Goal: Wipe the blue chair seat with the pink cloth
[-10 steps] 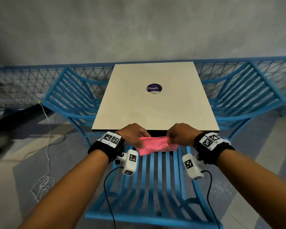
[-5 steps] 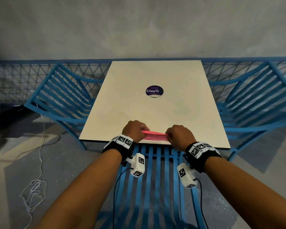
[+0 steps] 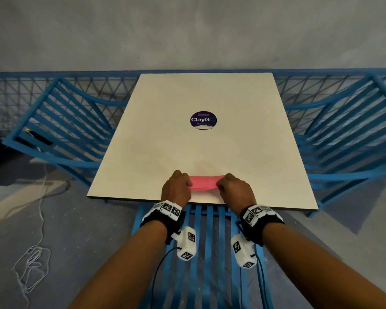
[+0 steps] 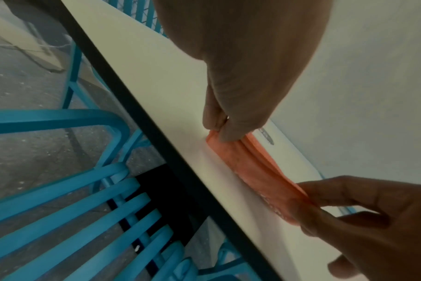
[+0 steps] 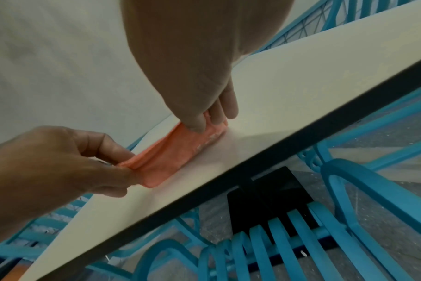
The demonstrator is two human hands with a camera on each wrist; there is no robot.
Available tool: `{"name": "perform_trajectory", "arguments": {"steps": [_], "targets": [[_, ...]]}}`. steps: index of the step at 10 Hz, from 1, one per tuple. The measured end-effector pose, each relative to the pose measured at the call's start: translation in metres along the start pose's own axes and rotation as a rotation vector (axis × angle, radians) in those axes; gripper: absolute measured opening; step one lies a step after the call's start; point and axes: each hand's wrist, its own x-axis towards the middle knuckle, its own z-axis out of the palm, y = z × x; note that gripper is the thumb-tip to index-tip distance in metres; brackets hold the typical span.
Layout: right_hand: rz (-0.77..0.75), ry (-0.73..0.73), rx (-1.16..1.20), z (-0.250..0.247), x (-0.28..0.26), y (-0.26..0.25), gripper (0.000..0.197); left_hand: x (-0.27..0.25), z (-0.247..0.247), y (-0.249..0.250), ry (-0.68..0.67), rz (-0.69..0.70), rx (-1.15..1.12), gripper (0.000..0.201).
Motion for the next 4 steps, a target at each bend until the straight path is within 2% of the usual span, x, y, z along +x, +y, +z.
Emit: {"name": "perform_trajectory", "arguments": {"steps": [2, 4], "targets": [[-0.036, -0.112, -0.038, 0.008, -0.019, 0.003, 0.015, -0.019, 0.020, -0.025, -0.141, 0.023, 0.034, 0.038], [-0.033, -0.060, -0.004, -0.015, -0.028, -0.009, 0.035, -0.022, -0.002, -0.022, -0.104, 0.010, 0.087, 0.041]]}}
